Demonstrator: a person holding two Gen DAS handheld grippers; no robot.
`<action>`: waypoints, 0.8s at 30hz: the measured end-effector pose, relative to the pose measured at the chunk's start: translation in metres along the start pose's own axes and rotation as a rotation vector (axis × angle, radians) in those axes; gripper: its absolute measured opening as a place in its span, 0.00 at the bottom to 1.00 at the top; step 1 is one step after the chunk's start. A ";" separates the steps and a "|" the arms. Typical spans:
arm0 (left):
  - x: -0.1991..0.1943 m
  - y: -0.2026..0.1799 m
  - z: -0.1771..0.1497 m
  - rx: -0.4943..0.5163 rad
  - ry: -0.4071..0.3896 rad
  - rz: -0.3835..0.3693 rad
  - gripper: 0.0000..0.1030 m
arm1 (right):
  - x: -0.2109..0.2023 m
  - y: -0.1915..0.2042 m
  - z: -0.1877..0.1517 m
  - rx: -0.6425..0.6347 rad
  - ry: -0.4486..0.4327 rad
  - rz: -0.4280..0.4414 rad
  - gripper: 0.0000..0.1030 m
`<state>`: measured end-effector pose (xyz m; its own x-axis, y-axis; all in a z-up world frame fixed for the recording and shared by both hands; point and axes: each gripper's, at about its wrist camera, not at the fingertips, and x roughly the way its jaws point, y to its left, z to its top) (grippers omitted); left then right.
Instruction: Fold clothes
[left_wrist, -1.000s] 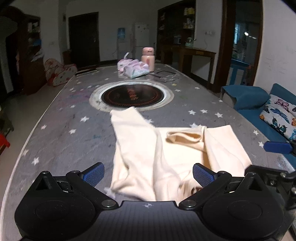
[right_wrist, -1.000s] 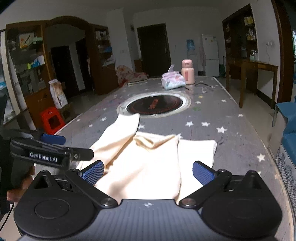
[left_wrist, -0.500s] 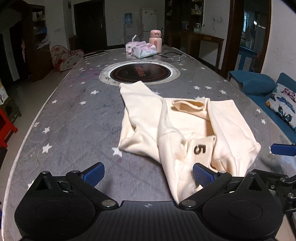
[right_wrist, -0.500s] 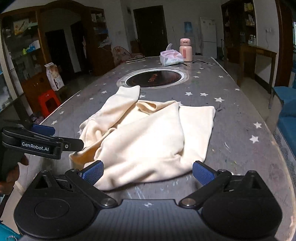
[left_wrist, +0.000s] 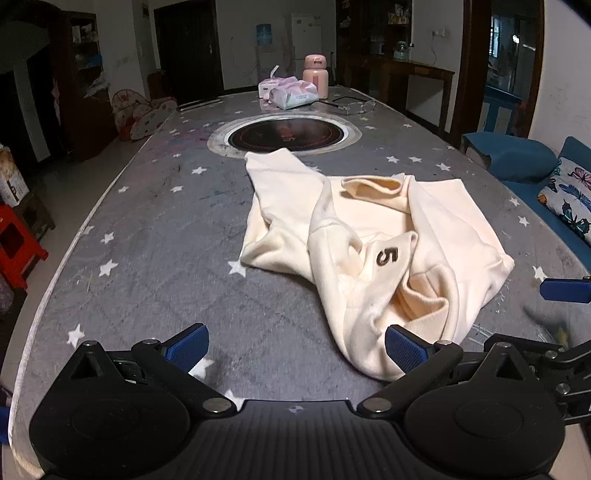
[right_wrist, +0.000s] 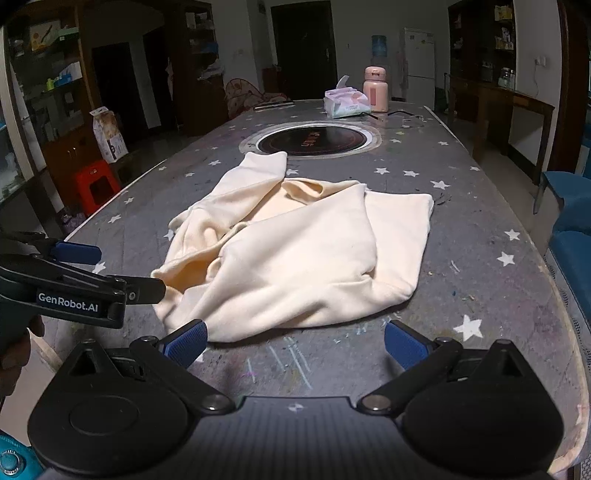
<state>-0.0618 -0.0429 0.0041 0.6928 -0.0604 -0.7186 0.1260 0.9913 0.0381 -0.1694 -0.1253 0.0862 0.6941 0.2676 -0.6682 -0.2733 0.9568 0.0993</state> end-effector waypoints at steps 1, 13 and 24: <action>-0.001 0.000 -0.001 -0.001 0.000 0.000 1.00 | -0.001 0.001 -0.001 -0.001 -0.001 0.000 1.00; -0.004 0.000 0.001 0.002 -0.008 0.003 1.00 | -0.005 0.005 -0.002 -0.012 -0.007 -0.022 1.00; 0.004 -0.004 0.002 -0.004 0.009 -0.008 1.00 | -0.002 0.007 -0.002 -0.018 0.004 -0.022 1.00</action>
<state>-0.0580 -0.0475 0.0031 0.6854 -0.0678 -0.7250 0.1292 0.9912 0.0294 -0.1743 -0.1191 0.0869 0.6978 0.2461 -0.6727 -0.2703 0.9602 0.0709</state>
